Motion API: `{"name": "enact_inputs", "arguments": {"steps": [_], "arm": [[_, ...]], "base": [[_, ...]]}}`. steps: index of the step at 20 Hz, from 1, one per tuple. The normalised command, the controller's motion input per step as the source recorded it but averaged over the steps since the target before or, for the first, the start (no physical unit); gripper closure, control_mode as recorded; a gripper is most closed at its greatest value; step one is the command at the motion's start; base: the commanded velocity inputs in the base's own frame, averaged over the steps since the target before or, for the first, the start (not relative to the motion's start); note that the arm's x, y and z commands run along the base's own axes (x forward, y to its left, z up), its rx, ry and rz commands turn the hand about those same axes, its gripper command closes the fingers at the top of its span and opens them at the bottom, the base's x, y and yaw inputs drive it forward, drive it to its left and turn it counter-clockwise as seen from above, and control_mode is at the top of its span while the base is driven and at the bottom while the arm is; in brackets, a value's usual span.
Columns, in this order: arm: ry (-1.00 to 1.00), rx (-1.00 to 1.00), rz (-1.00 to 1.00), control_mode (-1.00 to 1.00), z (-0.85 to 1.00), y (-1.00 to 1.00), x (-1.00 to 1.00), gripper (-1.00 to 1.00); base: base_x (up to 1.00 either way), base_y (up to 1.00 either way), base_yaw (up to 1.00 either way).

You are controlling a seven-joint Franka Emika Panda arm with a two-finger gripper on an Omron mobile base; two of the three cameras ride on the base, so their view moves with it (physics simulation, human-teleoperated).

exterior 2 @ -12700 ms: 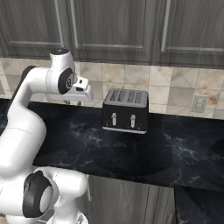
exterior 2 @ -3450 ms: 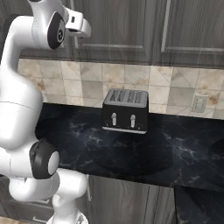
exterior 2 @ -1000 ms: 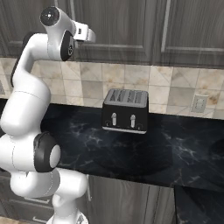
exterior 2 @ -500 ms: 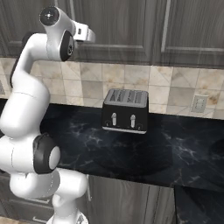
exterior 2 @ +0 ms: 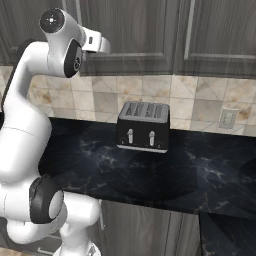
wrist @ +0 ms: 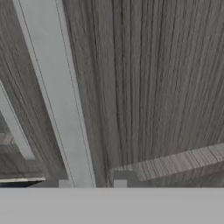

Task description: Move the bowls from the cabinet to the plates on the dining table.

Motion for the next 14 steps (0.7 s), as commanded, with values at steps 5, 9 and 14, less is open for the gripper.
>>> {"name": "enact_inputs", "arguments": {"steps": [5, 9, 14], "arm": [[0.00, 0.00, 0.00, -1.00, 0.00, -0.55, -0.71, 1.00], [0.00, 0.00, 0.00, -1.00, 0.00, -0.55, -0.73, 1.00], [0.00, 0.00, 0.00, -1.00, -0.05, -0.67, -0.63, 1.00]], "base": [[0.00, 0.00, 0.00], [0.00, 0.00, 0.00], [0.00, 0.00, 0.00]]}}
